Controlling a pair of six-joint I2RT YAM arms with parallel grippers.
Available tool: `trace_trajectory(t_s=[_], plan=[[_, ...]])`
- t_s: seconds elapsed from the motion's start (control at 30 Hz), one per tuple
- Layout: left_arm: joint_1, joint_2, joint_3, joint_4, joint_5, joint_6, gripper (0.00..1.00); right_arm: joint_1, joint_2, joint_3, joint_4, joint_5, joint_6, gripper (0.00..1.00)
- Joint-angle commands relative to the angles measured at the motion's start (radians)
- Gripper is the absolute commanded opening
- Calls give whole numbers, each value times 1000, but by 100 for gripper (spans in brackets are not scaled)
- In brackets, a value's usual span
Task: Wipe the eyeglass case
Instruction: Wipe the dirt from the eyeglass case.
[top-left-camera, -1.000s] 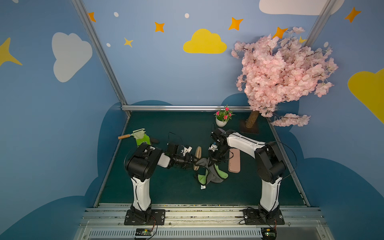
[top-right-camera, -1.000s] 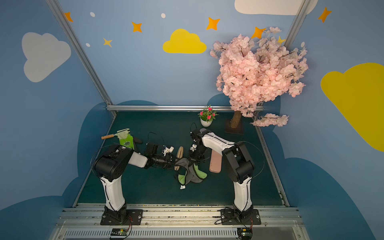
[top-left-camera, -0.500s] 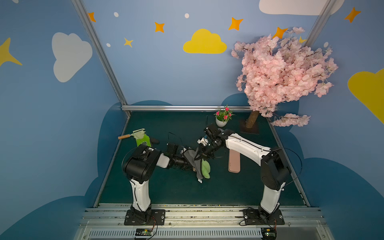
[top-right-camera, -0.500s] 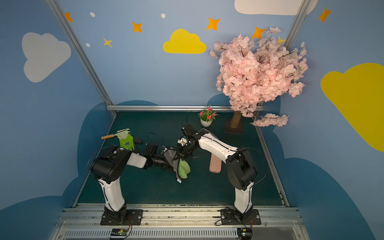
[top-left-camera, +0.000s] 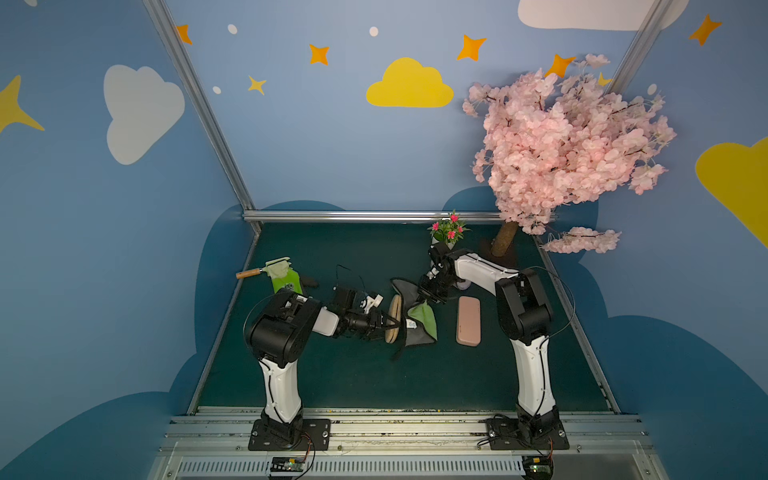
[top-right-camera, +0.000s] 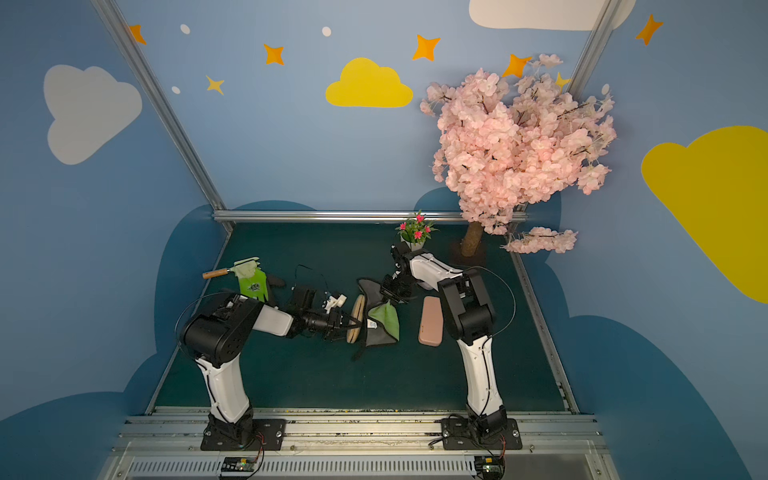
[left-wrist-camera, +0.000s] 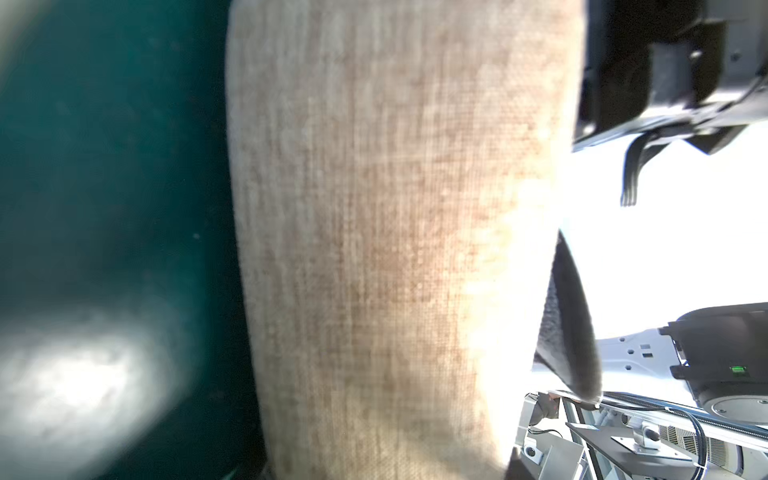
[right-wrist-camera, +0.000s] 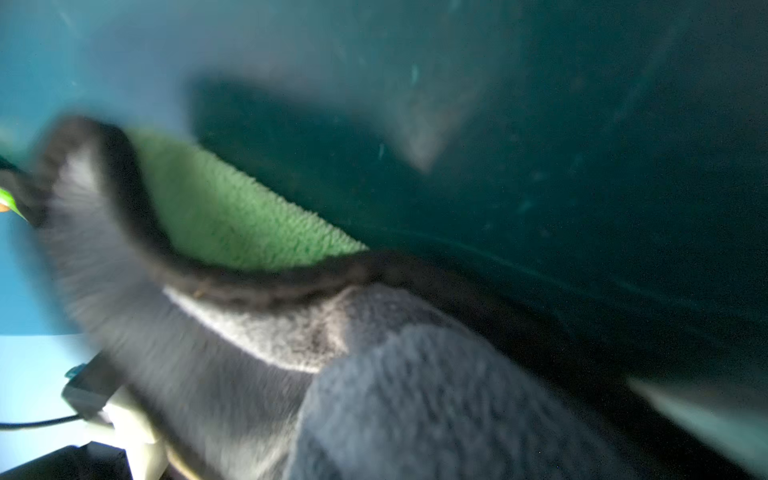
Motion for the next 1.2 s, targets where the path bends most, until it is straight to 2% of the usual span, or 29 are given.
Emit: trace_trajectory(t_s=[0.0,0.2,0.27,0.37,0.53,0.63,0.7,0.77,0.83,1.0,1.17], plan=[[-11,36,-28,-109,-42,3,3,39,-41,87,-38,-6,-51,0],[-21,34,-21,-71,-8,-1,3,79,104,276,-68,-104,-9,0],[-23,32,-35,-10,9,-27,3,78,145,274,-87,-97,12,0],[-19,31,-56,60,18,-59,3,77,133,150,-49,-106,35,0],[-4,63,-64,150,19,-113,3,116,27,-48,-1,-128,17,0],[10,103,-65,271,22,-187,3,153,-21,-137,29,-179,15,0],[12,134,-66,414,29,-282,3,163,-46,-222,101,-236,54,0],[13,147,-65,467,27,-320,3,162,-58,-293,179,-293,102,0],[15,136,-71,455,16,-312,3,161,-78,-344,228,-318,129,0],[22,72,-91,362,-24,-252,3,131,-170,-450,254,-245,176,0],[22,68,-87,299,-69,-210,3,174,-224,-484,256,-215,229,0]])
